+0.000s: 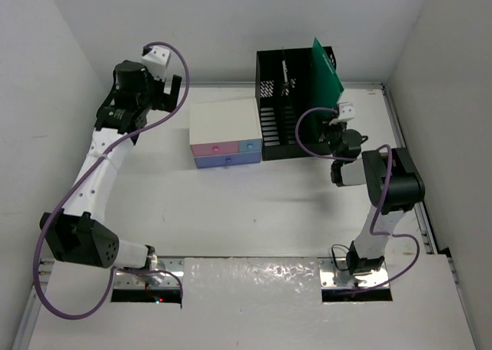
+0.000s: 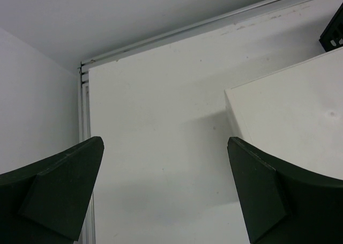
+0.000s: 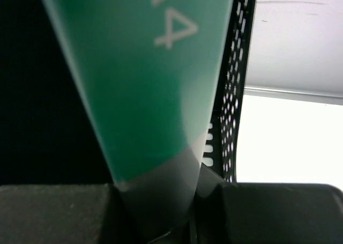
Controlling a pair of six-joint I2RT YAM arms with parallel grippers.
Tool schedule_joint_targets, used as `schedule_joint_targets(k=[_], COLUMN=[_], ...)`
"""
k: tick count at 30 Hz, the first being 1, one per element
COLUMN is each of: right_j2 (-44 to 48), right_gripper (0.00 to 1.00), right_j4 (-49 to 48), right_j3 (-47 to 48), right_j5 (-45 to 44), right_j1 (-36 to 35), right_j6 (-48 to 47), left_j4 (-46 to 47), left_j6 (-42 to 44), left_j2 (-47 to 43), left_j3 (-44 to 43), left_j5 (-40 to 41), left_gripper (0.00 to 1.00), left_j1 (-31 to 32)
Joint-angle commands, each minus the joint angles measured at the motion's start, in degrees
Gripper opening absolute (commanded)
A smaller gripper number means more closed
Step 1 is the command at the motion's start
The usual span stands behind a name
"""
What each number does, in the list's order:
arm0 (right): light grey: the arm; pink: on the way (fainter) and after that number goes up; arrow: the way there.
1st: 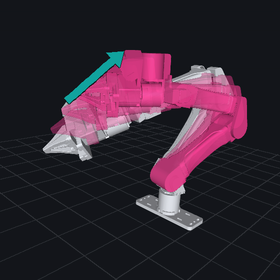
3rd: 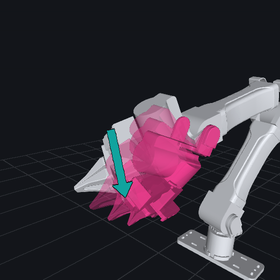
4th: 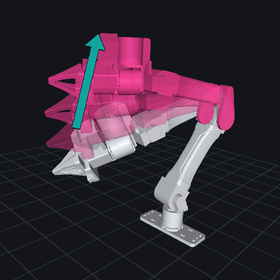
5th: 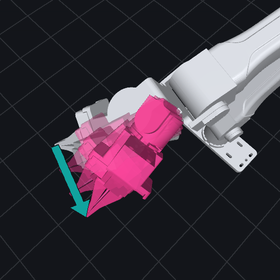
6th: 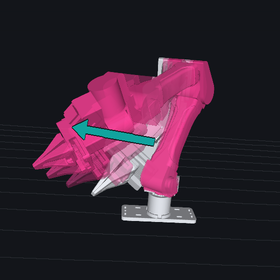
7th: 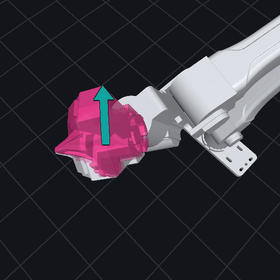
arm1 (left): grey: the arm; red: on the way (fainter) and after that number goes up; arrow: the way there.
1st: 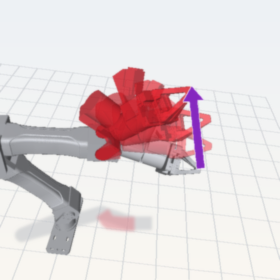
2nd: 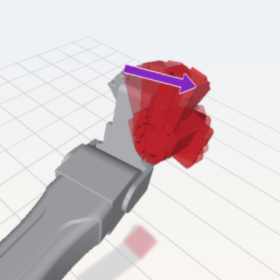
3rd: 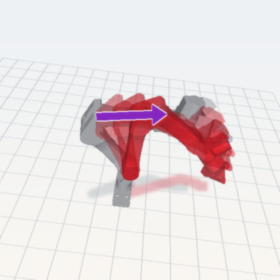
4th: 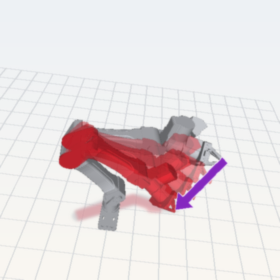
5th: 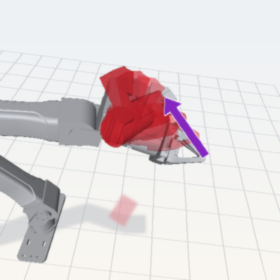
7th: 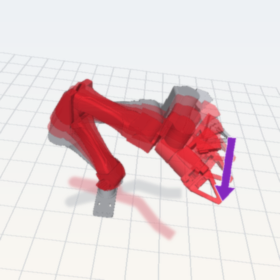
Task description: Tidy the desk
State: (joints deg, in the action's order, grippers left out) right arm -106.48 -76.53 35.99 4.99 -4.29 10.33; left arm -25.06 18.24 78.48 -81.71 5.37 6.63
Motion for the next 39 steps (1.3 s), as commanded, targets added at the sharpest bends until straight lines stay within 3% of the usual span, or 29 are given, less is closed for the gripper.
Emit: schedule_joint_targets(k=[1,2,3,4,6,7,9,10,12,13,16,20,23,30,39], right_j2=[0.1,0.8,3.4,5.1,9.9,16.1,23.1,30.0,35.6,37.6,43.2,52.8,60.8,74.5,80.3], right_gripper=[0.0,0.06,0.19,0.54,0.74,0.99,0.99,0.99,0.99,0.99,0.99,0.99,0.99,0.99,0.99], right_j4=[-18.3,-16.3,-14.1,-8.9,-2.3,6.2,17.1,30.6,46.9,62.4,83.5,89.8,92.8,104.2,104.0], right_j3=[-0.6,-0.7,-0.8,-1.0,-2.2,-2.8,-3.3,-2.8,1.4,3.0,5.6,-6.9,-12.9,-14.4,-16.4], right_j5=[-2.0,-2.6,-2.4,-2.2,-3.9,-5.1,-9.8,-15.0,-21.0,-25.4,-28.1,-29.5,-30.4,-32.9,-31.9], right_j1=[-0.2,-0.2,-0.3,-0.3,-0.4,-0.3,-0.3,-0.2,0.0,0.2,2.4,8.1,8.5,8.4,8.4], right_j6=[0.0,0.5,0.6,0.7,1.9,2.6,4.4,5.0,6.9,7.3,9.8,15.2,19.1,20.7,20.3], left_j4=[2.3,2.4,2.3,2.1,1.6,1.4,1.8,2.0,3.1,3.4,4.2,6.8,7.7,12.1,12.8], left_j6=[-1.0,-1.0,-0.9,-0.8,-0.4,-0.4,0.0,0.0,-0.1,-0.2,-1.6,-0.5,2.4,5.2,3.1], left_j2=[-0.8,-0.8,-0.9,-0.9,-1.1,-1.4,-2.4,-2.7,-4.4,-5.0,-7.6,-11.6,-14.4,-19.1,-21.3], left_j3=[0.8,0.9,1.0,1.1,1.1,1.6,2.6,4.3,7.7,9.0,15.4,25.6,33.4,47.9,50.2], left_j5=[0.5,0.5,0.3,0.0,0.4,0.8,2.6,3.3,4.5,4.6,2.5,-3.1,-4.2,-4.9,-6.8], left_gripper=[1.0,1.0,0.99,1.0,1.0,1.0,1.0,1.0,0.99,1.0,0.99,0.99,1.0,1.0,1.0], left_j1=[-0.8,-0.8,-0.8,-0.8,-0.8,-0.8,-0.8,-0.9,-1.5,-2.0,-5.3,-14.2,-15.7,-16.0,-16.0])
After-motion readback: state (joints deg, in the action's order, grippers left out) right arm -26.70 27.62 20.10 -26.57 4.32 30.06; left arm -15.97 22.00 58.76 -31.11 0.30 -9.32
